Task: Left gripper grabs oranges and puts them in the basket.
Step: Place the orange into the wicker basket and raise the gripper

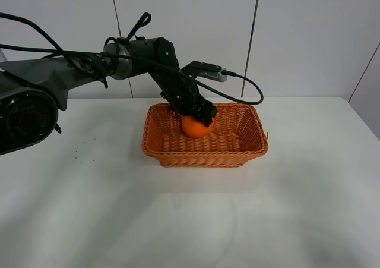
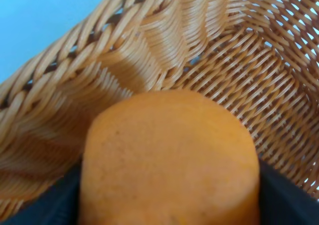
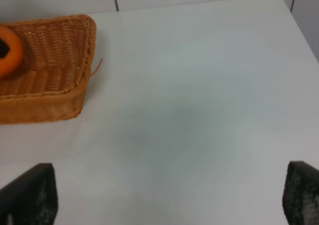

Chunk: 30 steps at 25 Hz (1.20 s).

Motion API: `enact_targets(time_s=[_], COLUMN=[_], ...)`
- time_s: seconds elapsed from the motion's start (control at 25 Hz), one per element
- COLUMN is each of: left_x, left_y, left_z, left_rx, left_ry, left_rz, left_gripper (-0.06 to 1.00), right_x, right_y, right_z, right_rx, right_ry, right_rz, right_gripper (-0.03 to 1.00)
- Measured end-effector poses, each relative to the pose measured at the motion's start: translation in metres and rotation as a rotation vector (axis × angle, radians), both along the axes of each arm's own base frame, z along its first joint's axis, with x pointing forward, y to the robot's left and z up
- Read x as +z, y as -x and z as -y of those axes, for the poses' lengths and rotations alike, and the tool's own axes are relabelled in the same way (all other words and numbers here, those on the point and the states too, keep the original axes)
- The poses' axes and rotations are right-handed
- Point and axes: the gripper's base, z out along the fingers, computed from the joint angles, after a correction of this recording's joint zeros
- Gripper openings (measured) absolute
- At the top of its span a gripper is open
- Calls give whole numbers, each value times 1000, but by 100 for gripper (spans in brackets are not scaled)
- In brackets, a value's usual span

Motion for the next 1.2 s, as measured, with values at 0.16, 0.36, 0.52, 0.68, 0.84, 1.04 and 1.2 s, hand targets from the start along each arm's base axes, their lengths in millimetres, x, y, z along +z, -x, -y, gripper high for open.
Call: enact_targets(time_s=[0.16, 0.36, 0.52, 0.68, 0.84, 1.04, 1.2], left_x=[0, 1, 0, 6, 32, 65, 88], left_y=[0, 0, -1, -2, -11, -28, -38], left_z=[0, 0, -1, -7, -22, -68, -116], left_rx=[-2, 0, -8, -2, 50, 171, 274], left_ry=[0, 4, -15, -51, -26, -31, -74], left_rz=[1, 7, 16, 36, 79, 129, 163], left_gripper=[78, 87, 90, 90, 90, 91, 90], right_x=[0, 0, 0, 0, 0, 0, 0], right_y=[0, 0, 0, 0, 0, 0, 0], right_z=[0, 0, 0, 0, 0, 0, 0], right_rx=[0, 0, 0, 0, 0, 0, 0], right_ry=[0, 0, 0, 0, 0, 0, 0], right_rz=[0, 0, 0, 0, 0, 0, 0], right_gripper=[69, 69, 69, 69, 69, 69, 69])
